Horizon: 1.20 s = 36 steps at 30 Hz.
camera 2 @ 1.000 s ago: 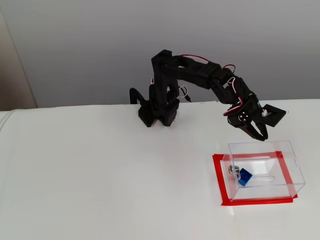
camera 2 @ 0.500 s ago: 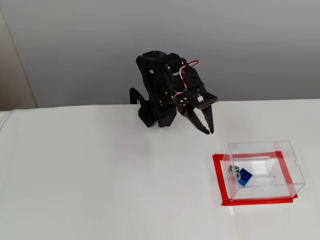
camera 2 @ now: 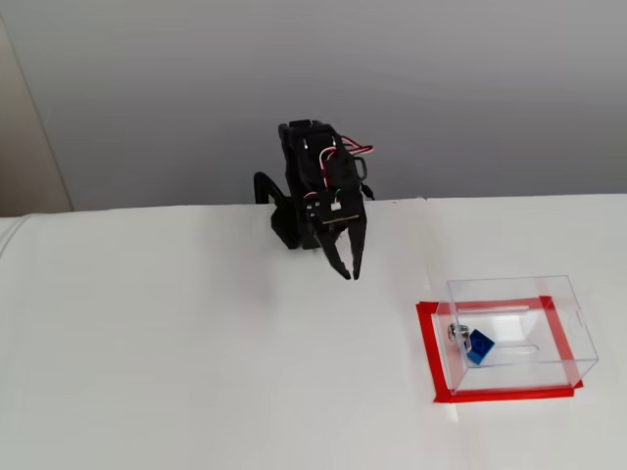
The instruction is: Pick the blue lego brick and place it into the transparent box
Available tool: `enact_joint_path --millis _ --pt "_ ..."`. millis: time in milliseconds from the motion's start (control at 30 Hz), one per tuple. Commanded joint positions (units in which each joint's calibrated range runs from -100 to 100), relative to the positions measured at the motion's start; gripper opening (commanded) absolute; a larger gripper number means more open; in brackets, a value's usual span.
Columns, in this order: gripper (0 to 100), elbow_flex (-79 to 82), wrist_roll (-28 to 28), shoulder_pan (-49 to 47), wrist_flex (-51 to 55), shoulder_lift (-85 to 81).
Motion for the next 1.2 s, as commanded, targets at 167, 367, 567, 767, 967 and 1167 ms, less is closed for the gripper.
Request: enact_joint_path --millis 167,367,567,767,967,1167 --pt "2 10.6 0.2 3.0 0.2 -5.3" --pt "2 17.9 0.2 3.3 -0.3 -5.2" --pt "2 25.9 0.2 3.3 -0.5 -5.3" --pt "2 29.6 0.3 5.1 0.5 -5.3" --pt "2 29.6 -0.1 8.1 0.5 -5.3" --pt "2 29.6 0.3 8.1 0.6 -5.4"
